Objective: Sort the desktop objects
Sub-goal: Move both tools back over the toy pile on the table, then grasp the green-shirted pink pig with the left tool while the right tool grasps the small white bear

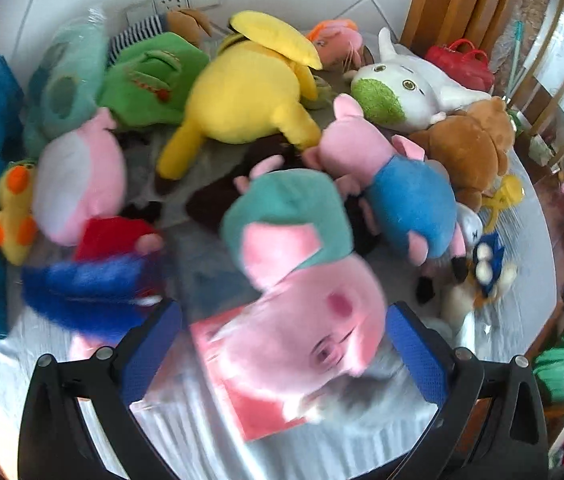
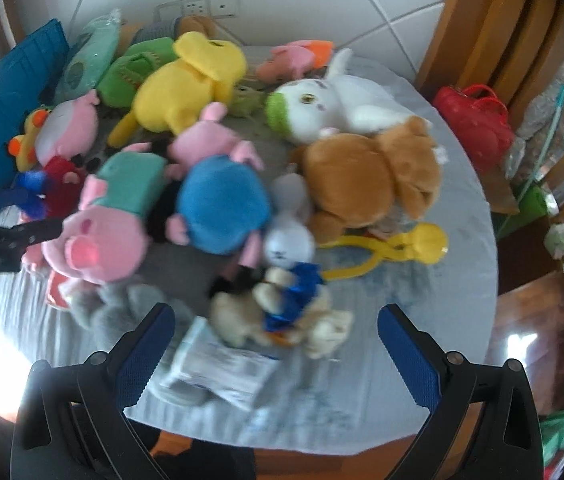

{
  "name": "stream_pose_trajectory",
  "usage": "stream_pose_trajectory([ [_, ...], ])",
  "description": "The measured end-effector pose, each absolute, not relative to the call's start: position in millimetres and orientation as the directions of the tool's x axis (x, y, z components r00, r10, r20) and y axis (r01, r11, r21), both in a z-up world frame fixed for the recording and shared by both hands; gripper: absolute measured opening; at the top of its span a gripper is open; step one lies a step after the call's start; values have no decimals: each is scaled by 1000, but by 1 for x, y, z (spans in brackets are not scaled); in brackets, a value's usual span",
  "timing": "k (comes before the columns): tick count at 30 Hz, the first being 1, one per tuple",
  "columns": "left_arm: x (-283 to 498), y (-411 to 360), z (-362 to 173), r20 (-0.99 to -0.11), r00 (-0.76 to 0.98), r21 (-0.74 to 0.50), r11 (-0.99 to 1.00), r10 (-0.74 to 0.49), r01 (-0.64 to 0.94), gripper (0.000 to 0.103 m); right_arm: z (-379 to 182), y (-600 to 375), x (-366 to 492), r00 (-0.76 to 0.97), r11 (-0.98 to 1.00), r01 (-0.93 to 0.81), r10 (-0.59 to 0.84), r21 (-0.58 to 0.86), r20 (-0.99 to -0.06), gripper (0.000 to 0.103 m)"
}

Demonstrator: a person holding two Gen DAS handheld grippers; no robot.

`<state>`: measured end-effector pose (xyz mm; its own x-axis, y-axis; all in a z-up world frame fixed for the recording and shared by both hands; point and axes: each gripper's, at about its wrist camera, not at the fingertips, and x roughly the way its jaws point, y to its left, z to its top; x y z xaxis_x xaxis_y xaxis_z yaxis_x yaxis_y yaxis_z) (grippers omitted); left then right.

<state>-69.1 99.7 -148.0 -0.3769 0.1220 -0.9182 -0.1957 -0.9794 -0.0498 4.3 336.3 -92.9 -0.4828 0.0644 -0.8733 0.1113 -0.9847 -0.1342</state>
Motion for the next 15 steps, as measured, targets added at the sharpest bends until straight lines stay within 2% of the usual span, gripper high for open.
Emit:
stream_pose_trajectory([
  [12,-118,133,-224,-974,-227,29,-994,-4,-108,103,-105,395,6,-437,-989,86,72,-122,-896,103],
  [13,-118,132,-225,-975,-223,16,-995,5,-96,90,-106,397,6,-432,-989,85,74,-122,-899,102],
  [15,-117,131,-221,-973,-232,-3,-997,22,-83,79,-109,401,7,-422,-989,83,74,-120,-903,102],
])
